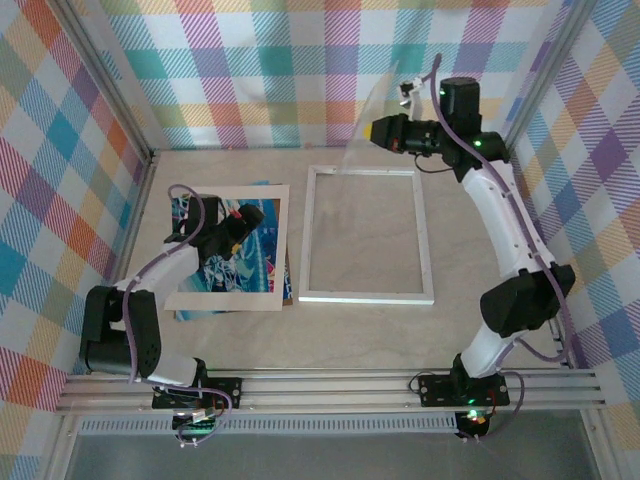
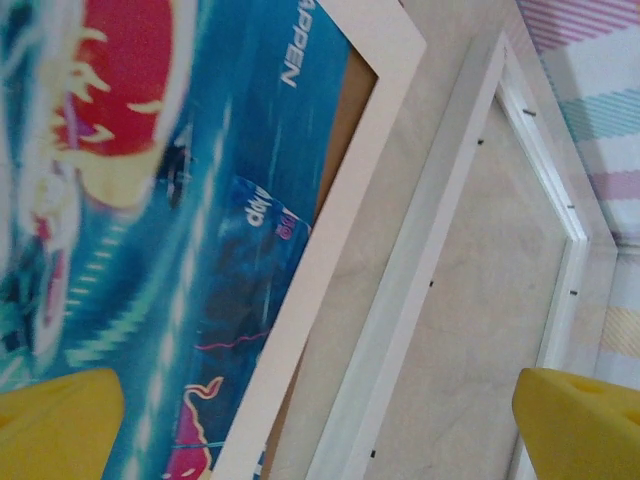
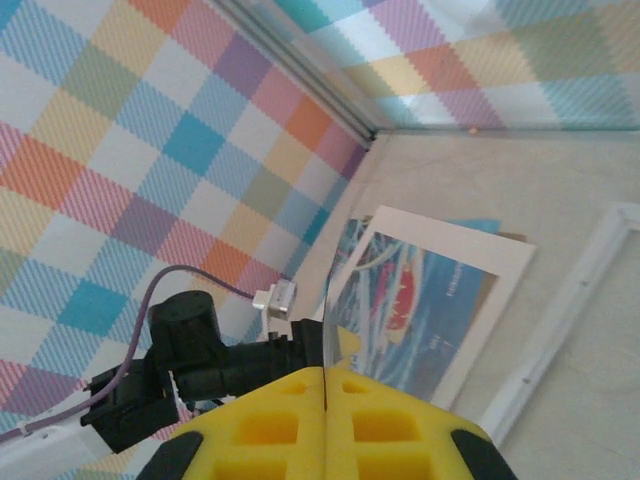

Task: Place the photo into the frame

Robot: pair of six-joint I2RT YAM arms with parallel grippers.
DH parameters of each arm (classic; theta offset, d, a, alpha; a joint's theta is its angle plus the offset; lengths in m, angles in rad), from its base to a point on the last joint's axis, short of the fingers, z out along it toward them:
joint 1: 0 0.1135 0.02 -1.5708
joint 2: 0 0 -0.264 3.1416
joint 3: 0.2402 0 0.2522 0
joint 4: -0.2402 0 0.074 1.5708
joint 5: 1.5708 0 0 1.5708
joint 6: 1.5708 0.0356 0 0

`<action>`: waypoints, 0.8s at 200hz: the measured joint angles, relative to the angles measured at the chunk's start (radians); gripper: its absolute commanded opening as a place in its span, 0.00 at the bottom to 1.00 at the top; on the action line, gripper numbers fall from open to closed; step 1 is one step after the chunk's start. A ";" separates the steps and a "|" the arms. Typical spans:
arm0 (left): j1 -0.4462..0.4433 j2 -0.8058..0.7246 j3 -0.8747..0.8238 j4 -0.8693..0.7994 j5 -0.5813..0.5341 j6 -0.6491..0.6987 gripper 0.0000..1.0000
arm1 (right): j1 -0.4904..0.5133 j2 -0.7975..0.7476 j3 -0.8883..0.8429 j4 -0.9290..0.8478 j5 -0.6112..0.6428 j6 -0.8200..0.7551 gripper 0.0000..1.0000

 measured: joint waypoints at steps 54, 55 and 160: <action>0.064 -0.054 -0.066 0.005 -0.001 -0.007 1.00 | 0.063 0.019 -0.074 0.130 0.035 0.100 0.00; 0.064 -0.055 -0.066 0.005 -0.001 -0.007 1.00 | 0.063 0.018 -0.078 0.132 0.037 0.102 0.00; 0.069 -0.135 -0.078 0.001 -0.043 -0.012 1.00 | 0.043 -0.037 -0.585 0.452 0.206 0.320 0.00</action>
